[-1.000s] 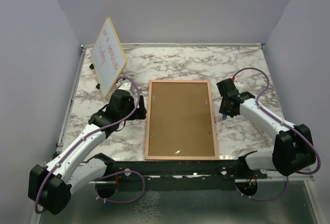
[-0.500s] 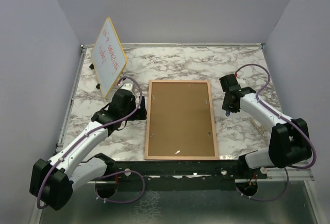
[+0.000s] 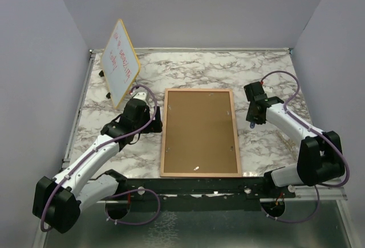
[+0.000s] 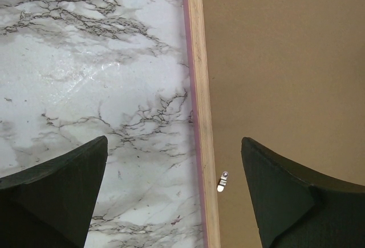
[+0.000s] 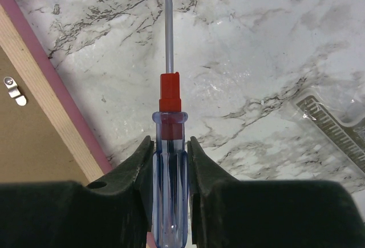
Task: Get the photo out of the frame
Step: Place the screwdriver at the center of the board.
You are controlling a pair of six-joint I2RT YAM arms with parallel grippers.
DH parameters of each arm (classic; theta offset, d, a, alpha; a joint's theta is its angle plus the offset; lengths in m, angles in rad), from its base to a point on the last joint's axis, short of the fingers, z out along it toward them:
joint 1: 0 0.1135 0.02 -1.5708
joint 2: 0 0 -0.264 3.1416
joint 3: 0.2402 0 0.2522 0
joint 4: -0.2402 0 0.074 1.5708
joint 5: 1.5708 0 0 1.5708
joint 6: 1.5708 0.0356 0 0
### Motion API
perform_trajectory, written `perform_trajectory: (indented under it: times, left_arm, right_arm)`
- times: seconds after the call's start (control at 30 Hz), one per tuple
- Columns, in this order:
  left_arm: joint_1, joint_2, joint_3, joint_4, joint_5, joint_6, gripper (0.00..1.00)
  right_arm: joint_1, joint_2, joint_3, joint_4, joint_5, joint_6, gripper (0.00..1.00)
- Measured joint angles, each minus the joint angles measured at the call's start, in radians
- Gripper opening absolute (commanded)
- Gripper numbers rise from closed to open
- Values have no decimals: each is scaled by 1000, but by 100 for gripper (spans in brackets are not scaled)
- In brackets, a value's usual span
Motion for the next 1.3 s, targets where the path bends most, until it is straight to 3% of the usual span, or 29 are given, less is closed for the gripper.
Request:
perform_trajectory:
  times: [1.3]
  left_arm:
    - [0, 1, 0, -4, -50, 0, 99]
  right_arm:
    - [0, 49, -21, 101, -56, -25, 1]
